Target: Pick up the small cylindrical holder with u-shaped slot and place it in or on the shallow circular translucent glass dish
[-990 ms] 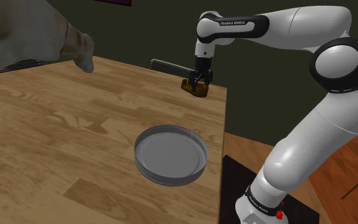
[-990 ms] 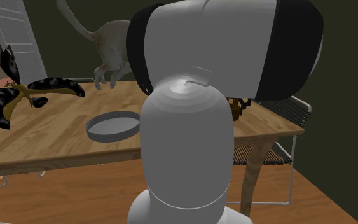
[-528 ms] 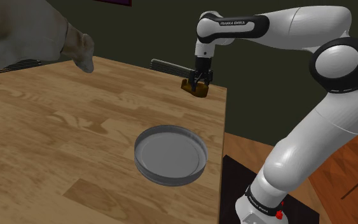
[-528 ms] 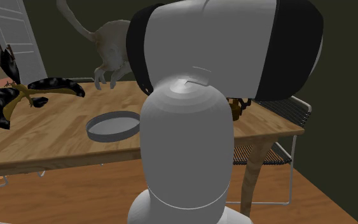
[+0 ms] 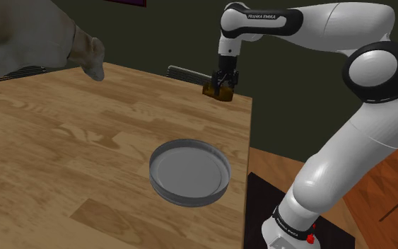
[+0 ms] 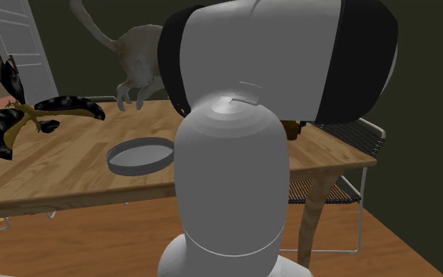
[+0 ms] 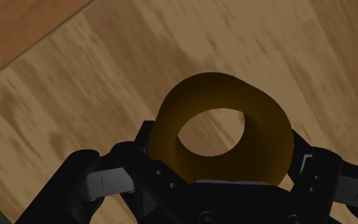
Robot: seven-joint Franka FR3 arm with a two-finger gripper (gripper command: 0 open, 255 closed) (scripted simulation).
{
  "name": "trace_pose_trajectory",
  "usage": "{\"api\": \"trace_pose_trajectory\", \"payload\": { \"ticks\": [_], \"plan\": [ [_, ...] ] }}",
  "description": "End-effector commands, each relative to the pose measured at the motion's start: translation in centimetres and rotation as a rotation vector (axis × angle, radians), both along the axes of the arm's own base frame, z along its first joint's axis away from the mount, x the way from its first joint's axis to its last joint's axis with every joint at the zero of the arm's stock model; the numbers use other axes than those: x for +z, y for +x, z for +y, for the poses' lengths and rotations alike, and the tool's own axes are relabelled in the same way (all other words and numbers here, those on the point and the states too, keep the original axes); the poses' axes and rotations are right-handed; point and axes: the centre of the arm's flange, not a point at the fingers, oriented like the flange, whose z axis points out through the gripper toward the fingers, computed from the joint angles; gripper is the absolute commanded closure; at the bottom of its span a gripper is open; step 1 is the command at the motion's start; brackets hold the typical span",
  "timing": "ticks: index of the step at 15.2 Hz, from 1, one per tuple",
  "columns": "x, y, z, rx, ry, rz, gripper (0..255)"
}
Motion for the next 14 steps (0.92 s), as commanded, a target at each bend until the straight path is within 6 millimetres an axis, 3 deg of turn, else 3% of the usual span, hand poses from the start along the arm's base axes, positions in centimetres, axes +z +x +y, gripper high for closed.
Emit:
{"api": "trace_pose_trajectory", "payload": {
  "ticks": [1,12,14],
  "plan": [
    [1.1,0.0,0.0,0.0,0.0,0.0,255],
    [6.9,0.0,0.0,0.0,0.0,0.0,255],
    [6.8,-1.1,2.4,0.0,0.0,0.0,255]
  ]
}}
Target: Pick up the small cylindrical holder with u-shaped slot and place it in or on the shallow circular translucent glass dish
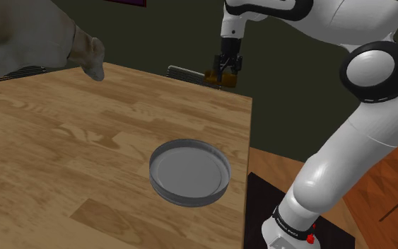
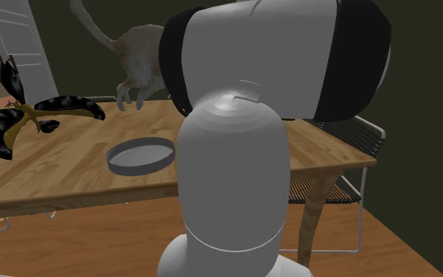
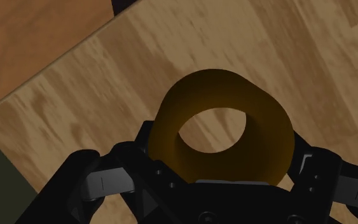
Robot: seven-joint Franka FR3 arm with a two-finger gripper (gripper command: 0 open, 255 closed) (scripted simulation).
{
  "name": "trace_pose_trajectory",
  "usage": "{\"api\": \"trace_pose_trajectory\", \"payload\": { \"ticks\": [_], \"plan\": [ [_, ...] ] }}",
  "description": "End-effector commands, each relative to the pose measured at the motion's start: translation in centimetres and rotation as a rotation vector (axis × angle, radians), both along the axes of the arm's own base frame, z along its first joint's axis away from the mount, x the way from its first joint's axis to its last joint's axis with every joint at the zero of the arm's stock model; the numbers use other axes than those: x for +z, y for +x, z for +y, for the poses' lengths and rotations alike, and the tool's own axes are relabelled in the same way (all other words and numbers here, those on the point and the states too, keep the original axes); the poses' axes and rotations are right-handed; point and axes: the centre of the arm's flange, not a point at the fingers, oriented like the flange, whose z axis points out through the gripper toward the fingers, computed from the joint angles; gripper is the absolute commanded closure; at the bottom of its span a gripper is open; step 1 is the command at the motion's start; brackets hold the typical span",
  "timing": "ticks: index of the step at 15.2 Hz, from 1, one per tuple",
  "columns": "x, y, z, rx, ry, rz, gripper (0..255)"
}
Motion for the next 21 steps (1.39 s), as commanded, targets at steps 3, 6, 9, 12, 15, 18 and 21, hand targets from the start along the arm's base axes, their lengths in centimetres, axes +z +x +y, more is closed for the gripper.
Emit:
{"api": "trace_pose_trajectory", "payload": {
  "ticks": [3,6,9,12,15,18,21],
  "plan": [
    [0.2,-2.1,4.5,-0.001,0.0,0.0,255],
    [0.2,-3.8,8.1,-0.001,0.0,0.0,255],
    [0.2,-5.4,11.7,-0.001,0.0,0.0,255],
    [0.2,-7.0,15.3,-0.001,0.0,0.0,255],
    [0.1,-8.7,18.9,-0.001,0.0,0.0,255],
    [0.1,-10.3,22.5,-0.001,0.0,0.0,255],
    [0.1,-11.9,26.2,-0.001,0.0,0.0,255]
  ]
}}
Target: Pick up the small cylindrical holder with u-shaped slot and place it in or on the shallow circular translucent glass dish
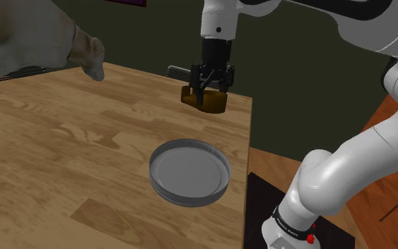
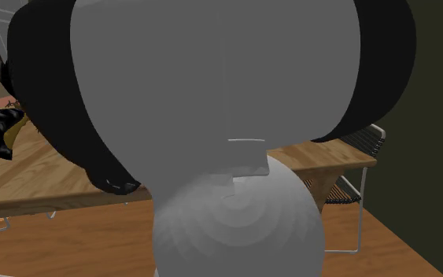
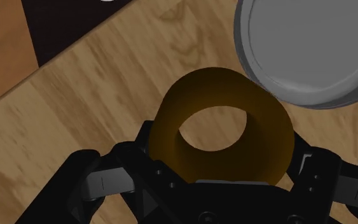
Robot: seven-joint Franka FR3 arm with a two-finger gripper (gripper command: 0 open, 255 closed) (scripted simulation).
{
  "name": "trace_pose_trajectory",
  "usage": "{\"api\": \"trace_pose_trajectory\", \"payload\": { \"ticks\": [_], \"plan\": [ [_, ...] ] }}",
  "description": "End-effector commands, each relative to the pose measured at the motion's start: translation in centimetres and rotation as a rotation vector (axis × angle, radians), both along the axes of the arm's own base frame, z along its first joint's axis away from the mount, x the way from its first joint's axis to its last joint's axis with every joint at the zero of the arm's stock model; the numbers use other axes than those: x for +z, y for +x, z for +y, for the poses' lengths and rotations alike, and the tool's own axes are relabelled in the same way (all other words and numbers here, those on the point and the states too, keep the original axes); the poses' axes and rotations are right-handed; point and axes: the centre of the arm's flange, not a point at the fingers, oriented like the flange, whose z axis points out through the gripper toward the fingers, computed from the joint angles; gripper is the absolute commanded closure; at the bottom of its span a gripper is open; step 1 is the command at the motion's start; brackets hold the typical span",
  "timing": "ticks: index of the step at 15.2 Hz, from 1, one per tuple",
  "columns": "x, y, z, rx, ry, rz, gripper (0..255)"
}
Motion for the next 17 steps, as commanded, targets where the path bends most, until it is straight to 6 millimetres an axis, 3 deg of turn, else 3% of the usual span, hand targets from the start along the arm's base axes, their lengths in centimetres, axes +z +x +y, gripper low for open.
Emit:
{"api": "trace_pose_trajectory", "payload": {
  "ticks": [1,11,17],
  "plan": [
    [-0.1,-1.2,2.2,-0.002,0.0,0.0,255],
    [-0.1,-6.7,14.2,-0.002,0.0,0.0,255],
    [-2.8,-6.8,14.5,-0.002,0.0,0.0,255]
  ]
}}
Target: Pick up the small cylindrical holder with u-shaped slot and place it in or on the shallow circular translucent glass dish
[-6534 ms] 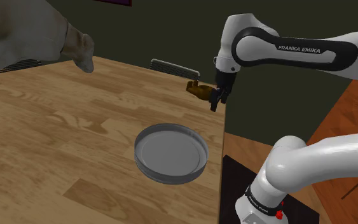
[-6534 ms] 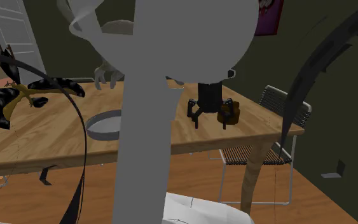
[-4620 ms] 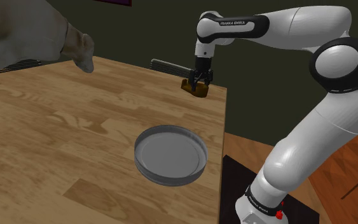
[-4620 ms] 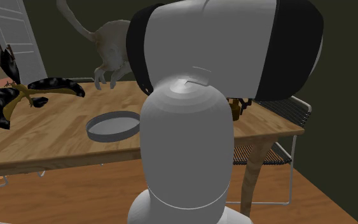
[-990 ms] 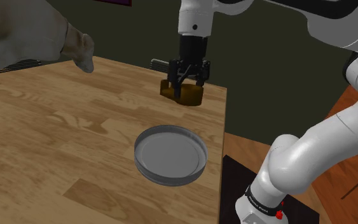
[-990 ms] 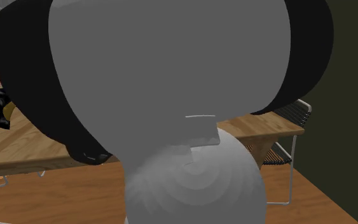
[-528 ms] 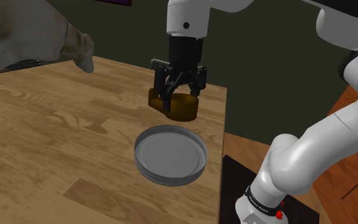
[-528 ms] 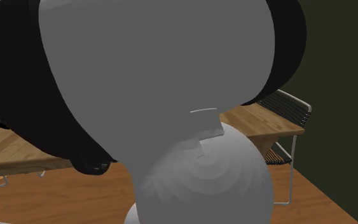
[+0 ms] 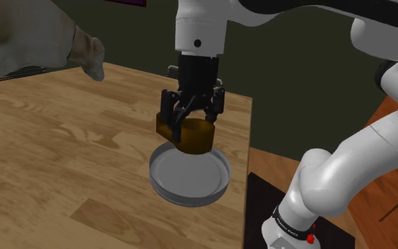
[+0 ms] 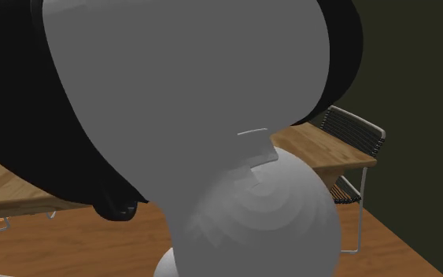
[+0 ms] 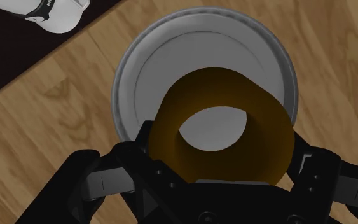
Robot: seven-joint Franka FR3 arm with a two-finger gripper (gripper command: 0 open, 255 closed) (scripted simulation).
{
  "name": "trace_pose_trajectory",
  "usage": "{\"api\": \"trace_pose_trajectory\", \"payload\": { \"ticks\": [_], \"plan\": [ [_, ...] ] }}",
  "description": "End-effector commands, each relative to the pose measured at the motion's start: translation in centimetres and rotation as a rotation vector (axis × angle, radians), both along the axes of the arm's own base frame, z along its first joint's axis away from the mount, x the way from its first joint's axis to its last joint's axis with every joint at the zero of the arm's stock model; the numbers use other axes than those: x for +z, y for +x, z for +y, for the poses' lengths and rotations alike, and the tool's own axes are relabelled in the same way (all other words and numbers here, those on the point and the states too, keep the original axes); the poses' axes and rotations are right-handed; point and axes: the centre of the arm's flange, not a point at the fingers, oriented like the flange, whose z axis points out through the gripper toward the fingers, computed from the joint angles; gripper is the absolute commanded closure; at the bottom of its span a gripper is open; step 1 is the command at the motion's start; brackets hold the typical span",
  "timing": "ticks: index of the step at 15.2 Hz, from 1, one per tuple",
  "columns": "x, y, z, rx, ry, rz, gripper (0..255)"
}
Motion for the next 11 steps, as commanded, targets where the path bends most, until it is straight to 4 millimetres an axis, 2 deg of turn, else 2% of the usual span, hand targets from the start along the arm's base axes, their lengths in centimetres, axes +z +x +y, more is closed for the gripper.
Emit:
{"api": "trace_pose_trajectory", "payload": {
  "ticks": [1,7,11],
  "plan": [
    [-1.1,0.0,0.0,0.0,0.001,-0.001,255],
    [-4.6,0.0,0.0,0.0,0.001,-0.001,255],
    [-4.6,0.0,0.0,0.0,0.001,-0.001,255]
  ]
}}
